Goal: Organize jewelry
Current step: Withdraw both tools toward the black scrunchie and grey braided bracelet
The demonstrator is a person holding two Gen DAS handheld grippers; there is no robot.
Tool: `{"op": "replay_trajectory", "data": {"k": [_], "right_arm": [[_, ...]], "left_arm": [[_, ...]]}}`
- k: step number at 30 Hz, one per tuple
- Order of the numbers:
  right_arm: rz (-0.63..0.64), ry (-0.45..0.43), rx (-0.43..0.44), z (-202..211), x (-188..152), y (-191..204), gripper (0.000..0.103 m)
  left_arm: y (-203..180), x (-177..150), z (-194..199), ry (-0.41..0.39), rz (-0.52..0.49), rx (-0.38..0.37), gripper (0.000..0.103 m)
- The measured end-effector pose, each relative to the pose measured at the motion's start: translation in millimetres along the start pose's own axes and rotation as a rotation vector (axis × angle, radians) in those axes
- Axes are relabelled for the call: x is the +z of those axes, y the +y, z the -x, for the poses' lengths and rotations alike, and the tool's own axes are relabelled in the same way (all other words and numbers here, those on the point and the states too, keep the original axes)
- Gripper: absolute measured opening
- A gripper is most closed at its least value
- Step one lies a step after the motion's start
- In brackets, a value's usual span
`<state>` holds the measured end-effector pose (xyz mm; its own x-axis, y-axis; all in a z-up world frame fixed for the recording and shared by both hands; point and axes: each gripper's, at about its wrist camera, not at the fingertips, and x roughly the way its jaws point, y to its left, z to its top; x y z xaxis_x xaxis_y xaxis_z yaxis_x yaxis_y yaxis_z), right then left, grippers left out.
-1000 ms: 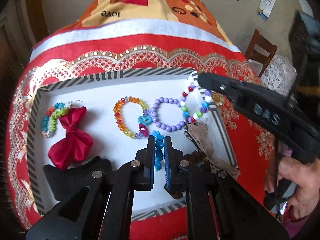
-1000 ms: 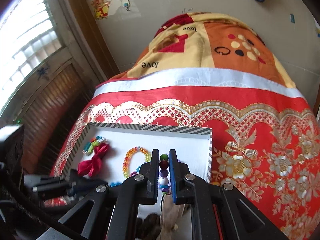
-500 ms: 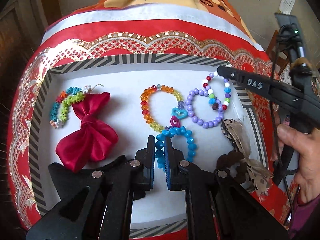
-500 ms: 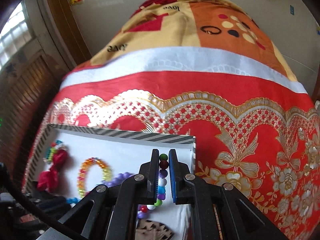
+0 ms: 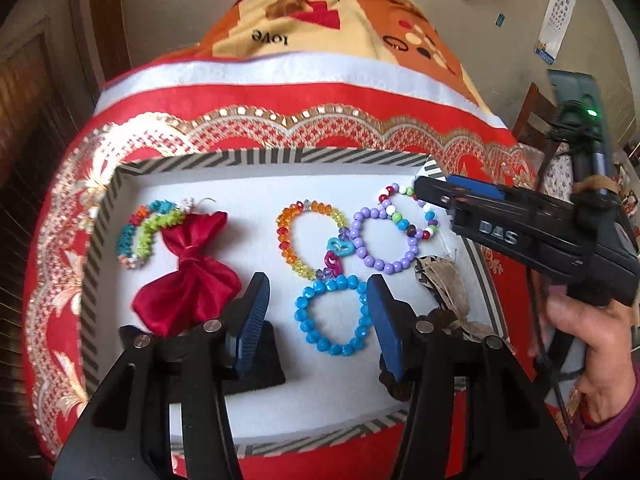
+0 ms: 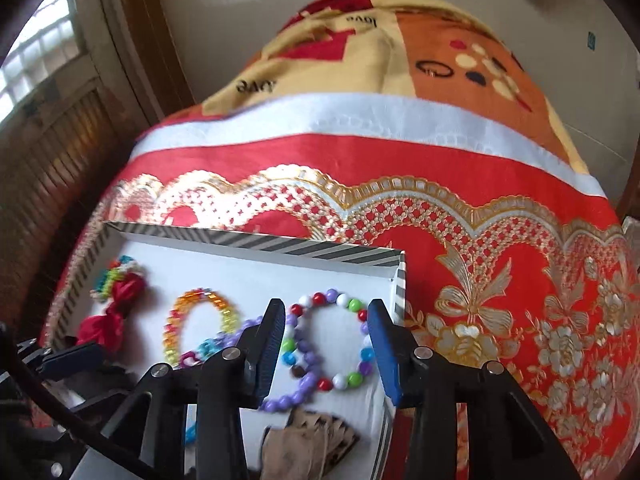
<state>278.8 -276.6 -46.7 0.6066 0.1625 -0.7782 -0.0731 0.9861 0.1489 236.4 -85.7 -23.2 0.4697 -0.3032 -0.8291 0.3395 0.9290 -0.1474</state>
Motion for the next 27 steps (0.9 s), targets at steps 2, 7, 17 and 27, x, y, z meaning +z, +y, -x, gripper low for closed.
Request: {"op": "replay_trajectory", "data": {"k": [2, 7, 17, 27], "right_arm": [[0.001, -0.021, 0.002, 16.4, -5.6, 3.5, 0.041], [0.004, -0.078, -0.011, 55.8, -17.9, 17.3, 0.041], [-0.001, -0.099, -0.009, 110.7, -70.5, 48.6, 0.042], [0.047, -0.053, -0.044, 131.8, -116.3, 59.5, 0.042]], "left_arm": [[-0.9, -2.5, 10.2, -0.018, -0.002, 0.015, 0.050], [-3.5, -13.3, 34.6, -0.052, -0.008, 0.096, 0.050], [-5.7, -60.5, 87.0, -0.099, -0.025, 0.148, 0.050], [-0.4, -97.7, 115.7, -0.114, 0.005, 0.200, 0.050]]}}
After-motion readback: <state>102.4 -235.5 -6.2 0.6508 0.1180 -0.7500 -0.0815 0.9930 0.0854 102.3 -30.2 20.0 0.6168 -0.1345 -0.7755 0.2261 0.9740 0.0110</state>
